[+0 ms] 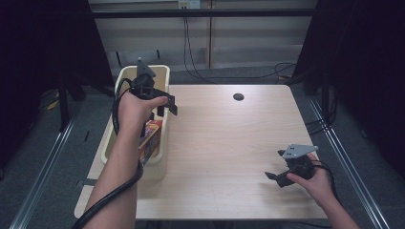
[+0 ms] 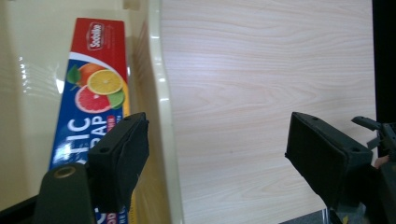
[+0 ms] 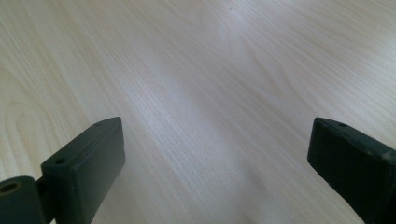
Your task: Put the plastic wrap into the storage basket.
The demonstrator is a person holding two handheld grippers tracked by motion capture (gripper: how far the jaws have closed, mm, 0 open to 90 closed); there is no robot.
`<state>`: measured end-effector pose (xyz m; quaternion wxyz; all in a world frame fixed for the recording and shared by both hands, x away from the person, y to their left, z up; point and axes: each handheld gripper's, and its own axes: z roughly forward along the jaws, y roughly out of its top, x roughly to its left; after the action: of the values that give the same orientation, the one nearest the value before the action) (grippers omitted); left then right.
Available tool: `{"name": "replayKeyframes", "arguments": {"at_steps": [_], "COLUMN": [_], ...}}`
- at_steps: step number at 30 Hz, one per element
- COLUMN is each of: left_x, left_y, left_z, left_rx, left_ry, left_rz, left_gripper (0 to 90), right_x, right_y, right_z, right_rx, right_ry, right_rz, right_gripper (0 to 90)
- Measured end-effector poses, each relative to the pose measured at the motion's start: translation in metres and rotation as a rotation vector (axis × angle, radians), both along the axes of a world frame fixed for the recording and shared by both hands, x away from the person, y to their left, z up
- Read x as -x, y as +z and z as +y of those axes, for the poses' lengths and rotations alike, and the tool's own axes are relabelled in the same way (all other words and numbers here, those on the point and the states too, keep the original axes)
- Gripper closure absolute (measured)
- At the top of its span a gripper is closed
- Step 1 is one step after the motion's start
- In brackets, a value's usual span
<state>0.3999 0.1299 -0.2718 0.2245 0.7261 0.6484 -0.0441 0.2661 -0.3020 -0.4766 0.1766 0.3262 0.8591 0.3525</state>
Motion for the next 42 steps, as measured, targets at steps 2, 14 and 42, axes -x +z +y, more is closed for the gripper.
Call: {"name": "replayKeyframes", "arguments": {"at_steps": [2, 14, 42], "left_x": [0.000, 0.002, 0.008], "left_y": [0.000, -0.003, -0.031], "left_z": [-0.004, -0.034, -0.085], "left_rx": [0.005, 0.035, 0.085], "left_ry": [-0.013, -0.074, -0.199], "left_rz": [-0.012, -0.049, -0.065], "left_gripper": [20.6, 16.4, 16.1], "right_x": [0.000, 0.001, 0.002], "right_y": [0.000, 0.000, 0.000], "right_z": [0.000, 0.000, -0.001], "right_rx": [0.003, 0.001, 0.000], "right_ry": [-0.004, -0.005, 0.000], "right_rz": [0.002, 0.002, 0.001], "right_gripper": [4.0, 4.0, 4.0]}}
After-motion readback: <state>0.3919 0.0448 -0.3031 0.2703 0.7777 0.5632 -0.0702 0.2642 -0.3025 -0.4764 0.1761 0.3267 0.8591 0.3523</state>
